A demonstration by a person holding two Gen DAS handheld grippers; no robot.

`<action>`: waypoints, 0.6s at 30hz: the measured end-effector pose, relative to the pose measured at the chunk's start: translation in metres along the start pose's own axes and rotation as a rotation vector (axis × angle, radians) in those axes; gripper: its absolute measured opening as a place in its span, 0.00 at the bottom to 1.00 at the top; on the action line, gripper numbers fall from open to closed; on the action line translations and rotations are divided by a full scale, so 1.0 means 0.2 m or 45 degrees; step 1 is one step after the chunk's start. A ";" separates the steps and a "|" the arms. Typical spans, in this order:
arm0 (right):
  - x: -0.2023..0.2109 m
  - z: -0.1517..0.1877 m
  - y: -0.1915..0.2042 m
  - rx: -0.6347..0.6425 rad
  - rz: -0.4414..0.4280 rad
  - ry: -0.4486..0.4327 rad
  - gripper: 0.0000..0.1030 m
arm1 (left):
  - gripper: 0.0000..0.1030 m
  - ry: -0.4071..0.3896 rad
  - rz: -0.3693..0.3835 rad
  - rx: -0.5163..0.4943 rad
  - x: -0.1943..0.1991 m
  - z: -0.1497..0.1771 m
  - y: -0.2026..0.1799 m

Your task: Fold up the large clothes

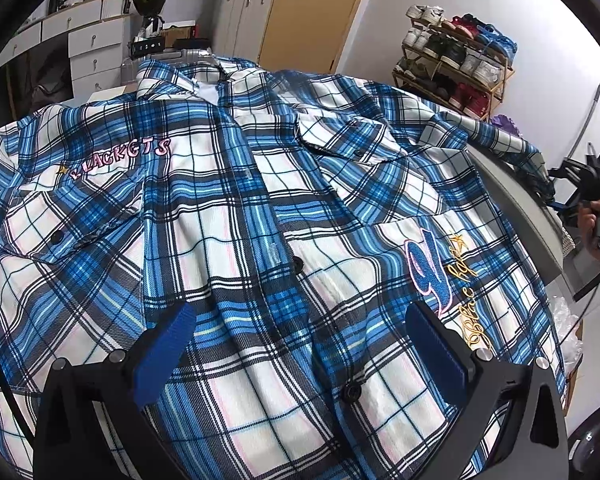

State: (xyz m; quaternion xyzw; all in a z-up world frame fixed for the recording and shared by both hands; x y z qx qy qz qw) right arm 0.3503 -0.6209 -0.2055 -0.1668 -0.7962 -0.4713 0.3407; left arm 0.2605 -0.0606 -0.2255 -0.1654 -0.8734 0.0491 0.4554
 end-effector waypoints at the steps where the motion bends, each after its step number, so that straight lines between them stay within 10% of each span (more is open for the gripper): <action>1: -0.03 -0.02 -0.01 -0.020 0.009 0.008 0.64 | 0.99 0.000 -0.002 0.002 0.00 0.00 0.00; 5: -0.05 -0.10 -0.04 -0.118 -0.043 -0.031 0.62 | 0.99 0.003 -0.003 0.016 0.00 0.00 0.01; 9: -0.10 -0.14 -0.07 -0.137 0.009 -0.026 0.06 | 0.99 0.007 -0.007 0.014 0.00 0.00 0.01; 18: 0.32 -0.50 0.24 0.321 0.360 -0.470 0.05 | 0.99 0.013 -0.018 0.016 -0.01 0.00 0.01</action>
Point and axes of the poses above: each gripper's, at about its wrist camera, not at the fingertips, and x roughly against the way its jaws point, y to its left, z to its underside, the point moved 10 cm from there along -x, roughly the way its jaws point, and after that the axes turned 3 degrees about y, right-handed, at the moved point
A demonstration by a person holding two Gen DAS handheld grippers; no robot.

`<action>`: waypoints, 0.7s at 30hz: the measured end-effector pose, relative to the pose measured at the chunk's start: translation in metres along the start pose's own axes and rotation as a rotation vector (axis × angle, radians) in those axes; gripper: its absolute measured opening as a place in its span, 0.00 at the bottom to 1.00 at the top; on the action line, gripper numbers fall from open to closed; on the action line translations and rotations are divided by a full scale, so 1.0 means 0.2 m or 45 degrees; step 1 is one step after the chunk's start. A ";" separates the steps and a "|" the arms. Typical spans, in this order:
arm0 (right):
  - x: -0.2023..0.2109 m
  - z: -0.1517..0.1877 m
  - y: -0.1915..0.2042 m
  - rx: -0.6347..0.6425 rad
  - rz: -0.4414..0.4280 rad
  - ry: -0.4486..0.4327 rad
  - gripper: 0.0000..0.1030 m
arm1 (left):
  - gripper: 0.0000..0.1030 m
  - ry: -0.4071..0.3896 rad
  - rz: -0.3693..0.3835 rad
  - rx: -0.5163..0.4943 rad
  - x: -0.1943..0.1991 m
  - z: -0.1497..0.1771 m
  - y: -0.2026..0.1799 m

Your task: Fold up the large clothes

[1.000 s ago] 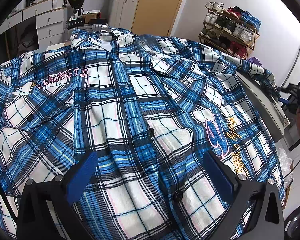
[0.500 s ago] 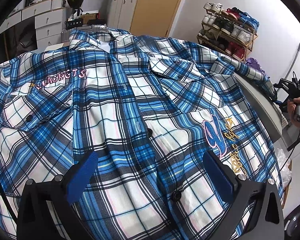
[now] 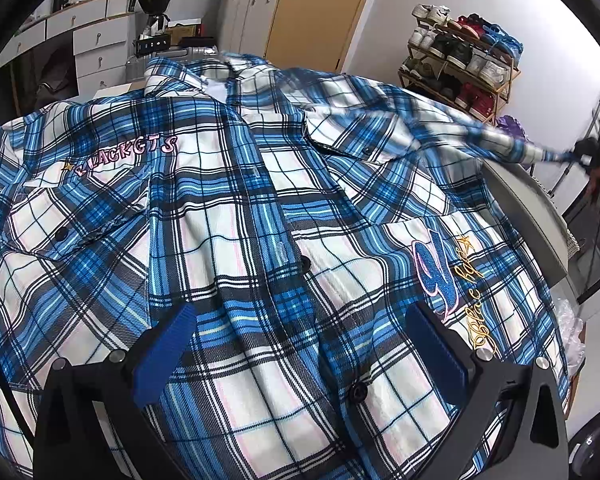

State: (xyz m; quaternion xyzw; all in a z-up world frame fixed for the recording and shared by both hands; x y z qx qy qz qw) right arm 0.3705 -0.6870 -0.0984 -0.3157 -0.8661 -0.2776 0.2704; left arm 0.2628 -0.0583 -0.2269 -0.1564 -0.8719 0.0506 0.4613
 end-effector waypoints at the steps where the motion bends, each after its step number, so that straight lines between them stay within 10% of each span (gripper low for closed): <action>1: 0.04 -0.06 0.02 0.045 0.025 -0.038 0.05 | 0.99 0.000 -0.003 -0.002 0.00 0.00 0.00; 9: 0.19 -0.29 0.31 0.367 0.204 -0.206 0.05 | 0.99 0.004 -0.018 -0.007 0.00 0.00 0.01; 21: 0.77 -0.13 1.13 0.521 -0.314 -0.384 0.05 | 0.99 -0.065 0.061 -0.062 0.39 0.05 0.03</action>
Point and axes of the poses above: each gripper's, at about its wrist camera, not at the fingertips, and x roughly against the way its jaws point, y to its left, z to its underside, the point moved 10 cm from there along -x, roughly the way its jaws point, and after that the axes turned 3 degrees about y, right-handed, at the moved point
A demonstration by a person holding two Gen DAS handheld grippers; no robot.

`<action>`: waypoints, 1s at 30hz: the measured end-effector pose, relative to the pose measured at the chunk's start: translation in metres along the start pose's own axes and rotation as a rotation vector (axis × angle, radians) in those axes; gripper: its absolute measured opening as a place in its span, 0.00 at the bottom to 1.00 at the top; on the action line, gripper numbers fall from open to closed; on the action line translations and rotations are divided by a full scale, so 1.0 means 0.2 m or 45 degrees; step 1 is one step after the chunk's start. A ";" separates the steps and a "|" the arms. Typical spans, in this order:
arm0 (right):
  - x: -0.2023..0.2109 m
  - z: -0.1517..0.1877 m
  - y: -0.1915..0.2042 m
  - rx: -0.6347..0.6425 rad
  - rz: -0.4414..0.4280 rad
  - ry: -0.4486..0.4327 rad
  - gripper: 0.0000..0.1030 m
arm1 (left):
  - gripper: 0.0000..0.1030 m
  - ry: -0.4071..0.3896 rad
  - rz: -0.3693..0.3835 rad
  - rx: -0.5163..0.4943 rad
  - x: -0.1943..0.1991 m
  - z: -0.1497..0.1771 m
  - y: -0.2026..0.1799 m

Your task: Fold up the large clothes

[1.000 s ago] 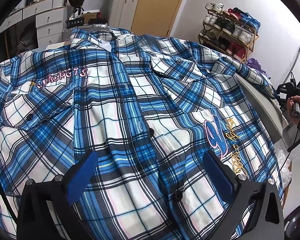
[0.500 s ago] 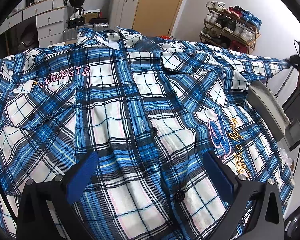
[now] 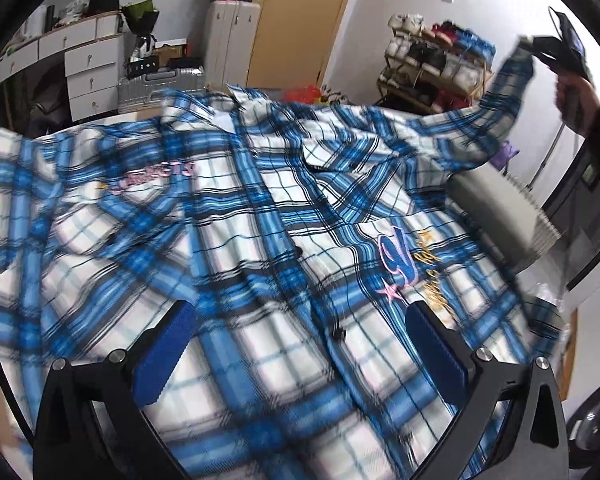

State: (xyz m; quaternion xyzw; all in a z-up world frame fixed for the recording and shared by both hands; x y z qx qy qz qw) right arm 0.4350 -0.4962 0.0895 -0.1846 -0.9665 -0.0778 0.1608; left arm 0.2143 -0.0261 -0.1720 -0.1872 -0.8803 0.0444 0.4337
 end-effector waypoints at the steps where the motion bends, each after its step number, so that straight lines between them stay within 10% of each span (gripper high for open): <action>1: 0.04 -0.02 0.14 0.013 -0.061 -0.018 0.05 | 0.99 -0.014 0.001 0.012 0.06 0.01 0.02; 8: 0.22 0.14 1.17 0.151 -0.488 0.051 0.05 | 0.99 -0.125 -0.076 0.164 0.41 0.14 0.29; 16: 0.20 1.27 2.30 0.425 -0.832 0.531 0.05 | 0.99 -0.182 -0.140 0.384 0.61 0.34 0.55; 23: 0.16 2.15 2.57 0.499 -0.864 0.874 0.07 | 0.99 -0.184 -0.110 0.464 0.62 0.44 0.60; 26: 0.16 2.19 2.57 0.362 -0.946 0.907 0.20 | 0.99 -0.174 -0.079 0.467 0.61 0.46 0.59; 30: 0.23 2.13 2.56 0.275 -1.198 1.009 0.84 | 0.99 -0.159 -0.044 0.443 0.60 0.45 0.55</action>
Point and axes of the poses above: each gripper's, at about its wrist camera, not at the fingertips, and x roughly against the way its jaws point, y to its left, z to its underside, the point moved 10 cm from there along -x, roughly the way its jaws point, and after that the axes turned 3 degrees about y, right-handed, at the moved point
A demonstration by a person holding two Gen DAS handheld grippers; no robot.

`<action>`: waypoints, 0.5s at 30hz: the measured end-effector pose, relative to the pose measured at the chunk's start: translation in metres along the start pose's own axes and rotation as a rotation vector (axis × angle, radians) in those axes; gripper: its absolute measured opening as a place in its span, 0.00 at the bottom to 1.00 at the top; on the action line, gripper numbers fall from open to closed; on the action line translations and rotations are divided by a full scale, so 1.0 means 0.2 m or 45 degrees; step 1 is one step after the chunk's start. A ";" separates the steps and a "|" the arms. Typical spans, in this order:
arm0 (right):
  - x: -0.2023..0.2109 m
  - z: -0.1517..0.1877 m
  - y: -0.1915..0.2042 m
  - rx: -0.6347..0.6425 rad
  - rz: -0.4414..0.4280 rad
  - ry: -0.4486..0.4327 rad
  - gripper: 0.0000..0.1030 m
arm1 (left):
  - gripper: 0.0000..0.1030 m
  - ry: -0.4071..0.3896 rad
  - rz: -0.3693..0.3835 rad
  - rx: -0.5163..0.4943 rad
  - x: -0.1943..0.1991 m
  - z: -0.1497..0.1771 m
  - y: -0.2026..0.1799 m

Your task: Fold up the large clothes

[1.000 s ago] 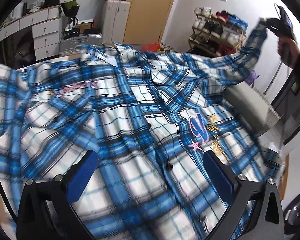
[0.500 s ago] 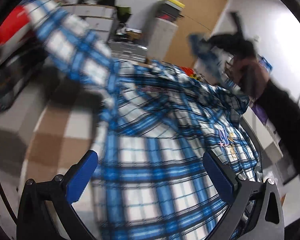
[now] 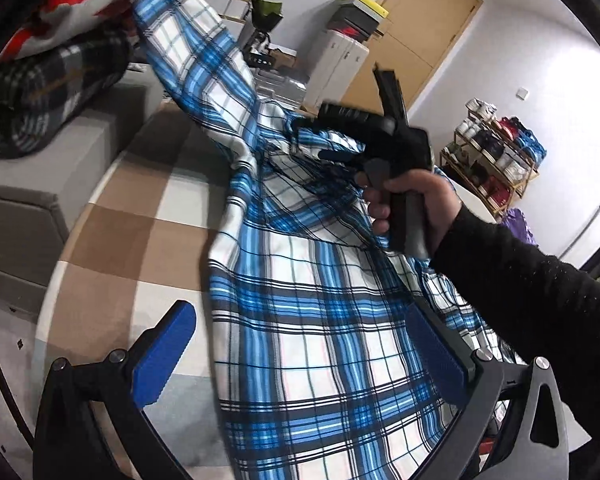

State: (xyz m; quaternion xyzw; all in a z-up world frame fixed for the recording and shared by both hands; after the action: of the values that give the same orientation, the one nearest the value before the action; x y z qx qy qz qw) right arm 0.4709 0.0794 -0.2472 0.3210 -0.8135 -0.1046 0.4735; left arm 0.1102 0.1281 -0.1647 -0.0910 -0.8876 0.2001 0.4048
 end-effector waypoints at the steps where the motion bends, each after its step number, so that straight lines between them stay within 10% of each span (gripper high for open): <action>1: 0.02 0.01 0.02 0.017 -0.035 0.011 0.85 | 0.99 0.001 0.006 -0.012 0.00 0.00 -0.02; 5: 0.28 0.04 0.03 0.069 -0.136 0.011 0.87 | 0.99 -0.016 -0.001 -0.075 0.00 -0.06 -0.07; 15: 1.21 0.42 -0.26 -0.279 -0.293 -0.397 1.00 | 0.99 -0.027 -0.108 -0.187 -0.37 -0.67 -0.21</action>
State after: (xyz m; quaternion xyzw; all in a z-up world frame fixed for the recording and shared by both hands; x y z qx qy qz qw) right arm 0.3397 -0.1224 -0.1459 0.3384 -0.8185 -0.2942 0.3591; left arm 0.2600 0.1038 -0.1176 -0.0808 -0.9071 0.1181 0.3958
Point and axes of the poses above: each gripper's, at about its wrist camera, not at the fingertips, and x roughly against the way its jaws point, y to its left, z to its underside, the point moved 10 cm from there along -x, roughly the way its jaws point, and after that the axes turned 3 degrees about y, right-handed, at the moved point
